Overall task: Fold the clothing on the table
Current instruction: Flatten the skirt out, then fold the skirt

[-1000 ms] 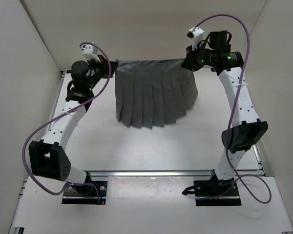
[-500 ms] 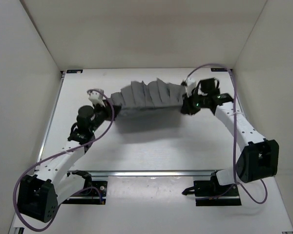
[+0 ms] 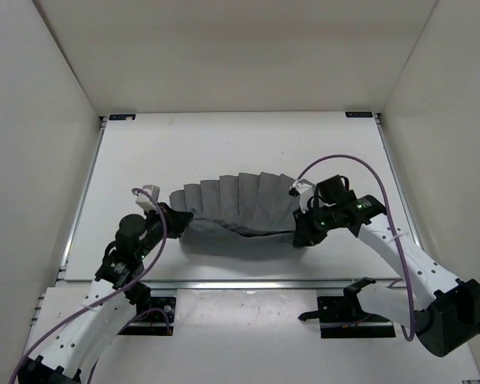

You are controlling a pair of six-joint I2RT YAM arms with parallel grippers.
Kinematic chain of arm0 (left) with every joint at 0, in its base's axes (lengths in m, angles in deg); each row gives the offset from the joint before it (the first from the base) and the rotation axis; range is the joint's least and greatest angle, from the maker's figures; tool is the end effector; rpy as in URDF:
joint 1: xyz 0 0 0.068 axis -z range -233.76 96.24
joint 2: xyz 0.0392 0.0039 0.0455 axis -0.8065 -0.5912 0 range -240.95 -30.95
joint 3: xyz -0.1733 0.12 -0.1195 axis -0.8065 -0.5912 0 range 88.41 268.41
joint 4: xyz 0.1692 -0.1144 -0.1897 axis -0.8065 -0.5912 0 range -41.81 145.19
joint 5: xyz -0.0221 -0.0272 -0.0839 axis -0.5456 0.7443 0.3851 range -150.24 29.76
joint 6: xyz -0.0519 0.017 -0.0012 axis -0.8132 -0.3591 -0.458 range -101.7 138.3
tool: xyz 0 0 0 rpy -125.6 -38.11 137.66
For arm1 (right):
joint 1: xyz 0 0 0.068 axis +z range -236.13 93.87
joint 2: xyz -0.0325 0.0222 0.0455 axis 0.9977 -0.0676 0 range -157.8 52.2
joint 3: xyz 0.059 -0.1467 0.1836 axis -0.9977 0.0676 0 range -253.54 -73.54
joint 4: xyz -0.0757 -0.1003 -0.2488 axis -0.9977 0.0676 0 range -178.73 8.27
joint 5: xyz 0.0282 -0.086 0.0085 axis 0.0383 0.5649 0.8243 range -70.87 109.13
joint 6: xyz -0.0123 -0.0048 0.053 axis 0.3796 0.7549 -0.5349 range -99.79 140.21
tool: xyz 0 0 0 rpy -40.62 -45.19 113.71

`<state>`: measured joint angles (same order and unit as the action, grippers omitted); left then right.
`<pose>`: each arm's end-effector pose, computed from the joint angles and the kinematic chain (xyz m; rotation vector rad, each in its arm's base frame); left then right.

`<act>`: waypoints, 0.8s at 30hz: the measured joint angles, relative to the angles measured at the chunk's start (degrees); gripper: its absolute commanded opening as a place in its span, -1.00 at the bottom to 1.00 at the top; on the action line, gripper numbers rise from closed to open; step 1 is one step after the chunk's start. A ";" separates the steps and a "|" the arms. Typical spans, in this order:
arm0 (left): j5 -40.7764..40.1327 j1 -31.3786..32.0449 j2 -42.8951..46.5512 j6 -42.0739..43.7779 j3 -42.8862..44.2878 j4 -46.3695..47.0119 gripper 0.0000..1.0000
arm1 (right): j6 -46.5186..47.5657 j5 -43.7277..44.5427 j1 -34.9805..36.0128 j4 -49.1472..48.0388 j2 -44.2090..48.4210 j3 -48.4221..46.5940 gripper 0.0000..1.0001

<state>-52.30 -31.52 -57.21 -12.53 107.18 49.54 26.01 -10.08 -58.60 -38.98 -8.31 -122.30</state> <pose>0.1721 -0.0758 0.2164 -0.0372 1.8677 -0.7769 0.1924 0.1203 0.2276 -0.9240 2.4784 0.8015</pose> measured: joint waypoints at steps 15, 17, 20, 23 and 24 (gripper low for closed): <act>-8.35 -3.80 -35.98 0.28 17.40 10.91 -1.00 | 4.07 3.26 -7.08 -2.10 -41.00 -44.22 -1.00; -8.76 -4.87 -45.24 0.83 23.41 12.68 -1.00 | 3.34 3.91 -8.50 -3.10 -51.04 -52.06 -1.00; -9.44 -6.43 -56.15 1.09 29.22 15.39 -0.94 | 2.03 3.78 -11.23 -2.58 -65.09 -63.08 -1.00; -10.34 -7.61 -64.06 1.42 32.96 15.78 -0.97 | 0.31 2.97 -13.94 -0.83 -74.95 -70.97 -1.00; -10.45 -7.89 -66.66 1.55 34.58 15.87 -1.00 | -0.24 2.45 -14.64 -0.28 -76.89 -72.32 -1.00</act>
<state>-62.75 -39.41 -123.88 -10.98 141.75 65.41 25.77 -7.64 -73.24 -39.26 -85.20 -194.62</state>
